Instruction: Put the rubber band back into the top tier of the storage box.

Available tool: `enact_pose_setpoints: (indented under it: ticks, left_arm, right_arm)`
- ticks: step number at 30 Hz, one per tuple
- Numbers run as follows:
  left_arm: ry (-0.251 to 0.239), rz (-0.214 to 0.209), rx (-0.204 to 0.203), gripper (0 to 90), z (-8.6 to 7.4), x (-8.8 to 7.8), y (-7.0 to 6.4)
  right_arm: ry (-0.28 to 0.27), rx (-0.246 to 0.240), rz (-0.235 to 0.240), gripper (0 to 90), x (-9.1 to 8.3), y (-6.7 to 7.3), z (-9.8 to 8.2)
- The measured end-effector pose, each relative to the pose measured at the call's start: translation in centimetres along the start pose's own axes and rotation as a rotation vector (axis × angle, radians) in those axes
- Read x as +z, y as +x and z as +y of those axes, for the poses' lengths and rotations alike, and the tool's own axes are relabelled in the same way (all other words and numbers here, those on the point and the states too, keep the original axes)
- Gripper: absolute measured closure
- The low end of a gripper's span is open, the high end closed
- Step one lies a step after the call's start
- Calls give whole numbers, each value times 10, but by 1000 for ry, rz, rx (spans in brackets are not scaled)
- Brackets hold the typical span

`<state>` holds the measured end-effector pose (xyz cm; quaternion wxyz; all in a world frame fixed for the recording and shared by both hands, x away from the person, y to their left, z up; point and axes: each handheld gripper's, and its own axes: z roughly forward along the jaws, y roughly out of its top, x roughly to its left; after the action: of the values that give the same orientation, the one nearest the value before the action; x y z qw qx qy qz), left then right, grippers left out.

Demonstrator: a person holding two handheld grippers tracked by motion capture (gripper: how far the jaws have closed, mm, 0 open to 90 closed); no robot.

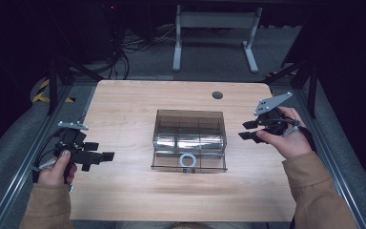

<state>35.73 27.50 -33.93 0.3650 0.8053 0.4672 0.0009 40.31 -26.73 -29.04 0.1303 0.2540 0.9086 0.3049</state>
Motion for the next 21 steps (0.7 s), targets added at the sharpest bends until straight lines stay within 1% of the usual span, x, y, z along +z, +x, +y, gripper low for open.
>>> enact_pose_setpoints:
  ticks: [4,9,12,15,21]
  left_arm:
    - [0,2,-3,162,0,1,0]
    - [6,6,-9,162,0,2,2]
    - [5,8,-9,162,-1,2,2]
    - [6,6,-8,162,0,2,2]
    - [6,6,-13,162,-1,3,3]
  right_arm:
    - [-6,30,-25,552,-4,-7,-12]
    - [-8,76,-55,543,-8,-13,-26]
    - [-14,93,-69,543,-9,-17,-36]
    - [-23,126,-71,543,-7,-22,-49]
    - [-3,170,-64,544,2,-29,-68]
